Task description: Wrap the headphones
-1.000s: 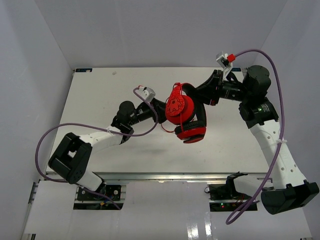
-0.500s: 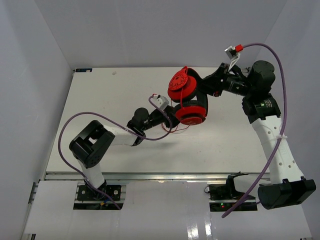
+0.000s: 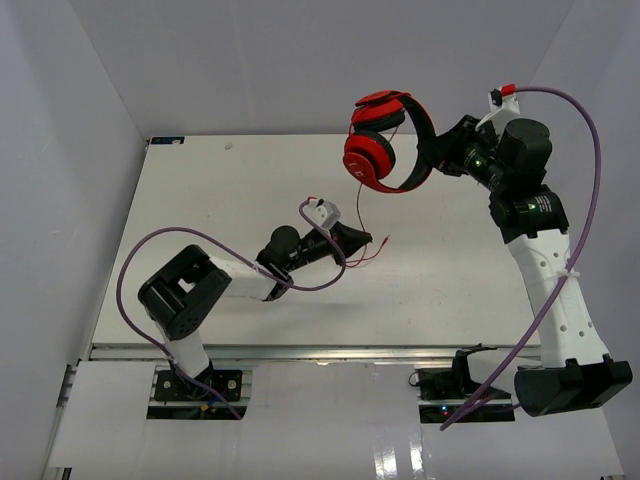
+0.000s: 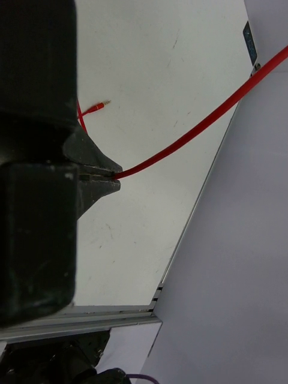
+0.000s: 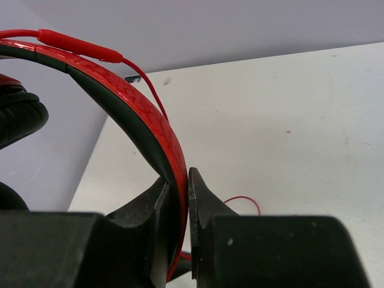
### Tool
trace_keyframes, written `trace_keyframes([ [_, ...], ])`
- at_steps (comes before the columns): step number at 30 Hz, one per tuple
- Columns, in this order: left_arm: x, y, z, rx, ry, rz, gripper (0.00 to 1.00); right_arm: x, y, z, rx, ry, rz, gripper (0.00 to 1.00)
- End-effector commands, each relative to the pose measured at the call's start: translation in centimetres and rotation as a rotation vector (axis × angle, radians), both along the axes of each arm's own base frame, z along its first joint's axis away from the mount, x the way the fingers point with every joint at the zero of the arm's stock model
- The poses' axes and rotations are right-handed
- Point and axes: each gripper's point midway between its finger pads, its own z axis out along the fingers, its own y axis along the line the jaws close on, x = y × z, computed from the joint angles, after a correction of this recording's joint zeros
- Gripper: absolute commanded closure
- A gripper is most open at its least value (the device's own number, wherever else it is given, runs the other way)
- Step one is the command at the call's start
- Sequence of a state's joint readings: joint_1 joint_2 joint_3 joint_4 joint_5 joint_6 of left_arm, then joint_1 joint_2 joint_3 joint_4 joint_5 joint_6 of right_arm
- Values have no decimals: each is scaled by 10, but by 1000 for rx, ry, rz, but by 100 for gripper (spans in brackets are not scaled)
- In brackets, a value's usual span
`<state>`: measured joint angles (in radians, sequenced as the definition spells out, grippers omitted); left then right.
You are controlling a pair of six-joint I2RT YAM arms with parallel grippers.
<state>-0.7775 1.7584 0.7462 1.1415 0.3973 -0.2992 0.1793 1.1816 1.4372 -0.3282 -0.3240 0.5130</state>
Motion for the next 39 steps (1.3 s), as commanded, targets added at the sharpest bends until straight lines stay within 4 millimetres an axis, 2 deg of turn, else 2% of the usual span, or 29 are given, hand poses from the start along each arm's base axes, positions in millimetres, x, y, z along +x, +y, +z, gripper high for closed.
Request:
trace_keyframes([
  [1, -24, 5, 24, -20, -36, -20, 100, 24, -29, -8, -33, -22, -221, 92],
  [3, -32, 5, 17, 3, -24, -22, 100, 31, -36, -14, -47, -24, -271, 92],
  [5, -41, 6, 22, -3, -31, -32, 100, 39, -44, -24, -72, -24, -320, 92],
  [7, -47, 10, 18, 12, -21, -27, 100, 45, -51, -34, -101, -20, -363, 92],
  [12, -58, 9, 25, 66, -13, -38, 100, 53, -70, -43, -198, -71, -487, 92],
  [14, -62, 9, 21, 108, 6, -44, 100, 55, -78, -48, -240, -83, -530, 92],
  [18, -72, 6, 35, 147, 25, -79, 100, 58, -79, -63, -323, -102, -577, 92],
  [21, -80, 4, 35, 222, 83, -128, 100, 60, -76, -82, -415, -127, -605, 92],
  [23, -85, 2, 39, 261, 98, -163, 100, 60, -75, -87, -490, -162, -633, 92],
  [25, -89, 2, 45, 313, 112, -194, 100, 56, -65, -103, -549, -171, -610, 92],
  [27, -86, 5, 47, 372, 119, -183, 100, 54, -54, -111, -590, -178, -585, 92],
  [30, -77, 21, 43, 509, 113, -118, 100, 50, -52, -122, -670, -183, -565, 92],
  [34, -73, 34, 58, 562, 70, -78, 100, 48, -56, -134, -741, -179, -560, 92],
  [36, -68, 37, 71, 585, 35, -53, 100, 47, -53, -142, -774, -177, -526, 92],
  [39, -58, 46, 72, 649, 23, -2, 100, 43, -46, -150, -829, -191, -464, 92],
])
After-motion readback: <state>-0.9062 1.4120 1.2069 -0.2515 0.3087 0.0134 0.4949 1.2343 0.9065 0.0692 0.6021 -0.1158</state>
